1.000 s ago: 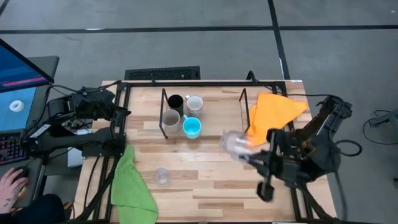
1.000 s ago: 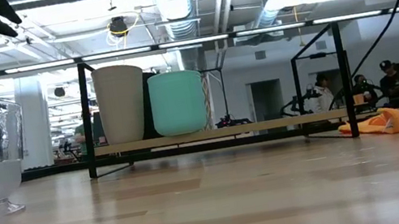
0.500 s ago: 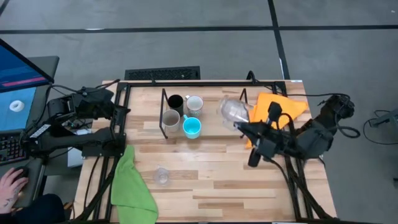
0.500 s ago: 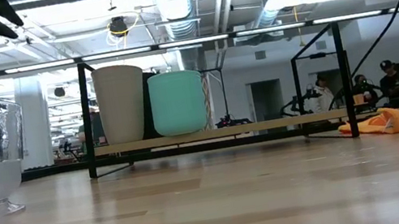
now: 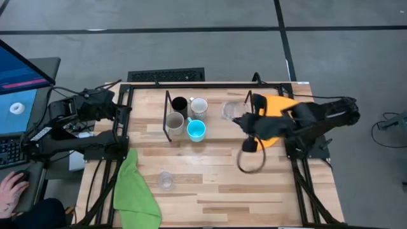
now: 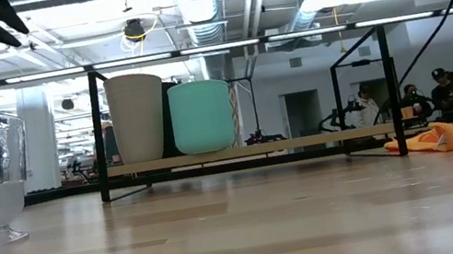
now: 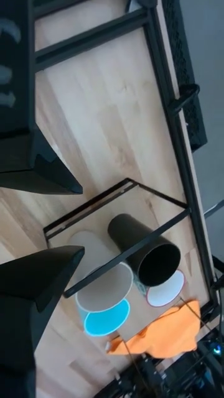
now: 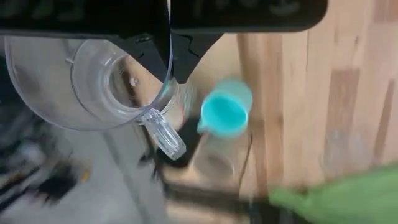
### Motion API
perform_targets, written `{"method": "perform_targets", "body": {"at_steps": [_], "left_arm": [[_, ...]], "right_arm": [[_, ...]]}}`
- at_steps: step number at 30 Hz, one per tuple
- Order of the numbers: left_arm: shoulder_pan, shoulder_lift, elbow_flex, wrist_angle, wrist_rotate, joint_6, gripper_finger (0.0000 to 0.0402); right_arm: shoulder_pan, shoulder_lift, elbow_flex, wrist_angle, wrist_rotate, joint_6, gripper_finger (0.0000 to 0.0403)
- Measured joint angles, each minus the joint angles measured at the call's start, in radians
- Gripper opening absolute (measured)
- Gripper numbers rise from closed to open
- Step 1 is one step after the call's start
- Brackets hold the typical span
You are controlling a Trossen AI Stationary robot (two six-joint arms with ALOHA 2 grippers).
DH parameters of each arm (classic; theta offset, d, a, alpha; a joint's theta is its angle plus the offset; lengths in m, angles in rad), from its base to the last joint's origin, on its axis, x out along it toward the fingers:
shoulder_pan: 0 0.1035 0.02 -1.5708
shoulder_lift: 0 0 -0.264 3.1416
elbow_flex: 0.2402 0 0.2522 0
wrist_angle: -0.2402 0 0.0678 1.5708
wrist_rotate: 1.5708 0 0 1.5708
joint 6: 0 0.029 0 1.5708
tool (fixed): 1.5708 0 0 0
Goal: Stack small to large cups/mugs on shelf
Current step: Put the transparent mug on the shelf
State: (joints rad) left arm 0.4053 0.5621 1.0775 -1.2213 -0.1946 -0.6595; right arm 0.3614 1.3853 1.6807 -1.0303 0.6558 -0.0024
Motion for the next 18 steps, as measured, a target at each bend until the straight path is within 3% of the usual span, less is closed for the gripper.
{"method": "perform_targets", "body": {"at_steps": [6, 13, 18], "left_arm": [[0.000, 0.000, 0.000, 0.000, -0.031, 0.020, 0.0135], [0.000, 0.000, 0.000, 0.000, -0.031, 0.034, 0.0135], [0.000, 0.000, 0.000, 0.000, -0.031, 0.047, 0.0135]], "right_arm": [[-0.153, 0.047, -0.029, -0.128, -0.199, 0.050, 0.0012], [-0.278, 0.073, -0.202, 0.099, -0.491, -0.090, 0.0004], [-0.353, 0.085, -0.330, 0.159, -0.528, -0.104, 0.0010]]}}
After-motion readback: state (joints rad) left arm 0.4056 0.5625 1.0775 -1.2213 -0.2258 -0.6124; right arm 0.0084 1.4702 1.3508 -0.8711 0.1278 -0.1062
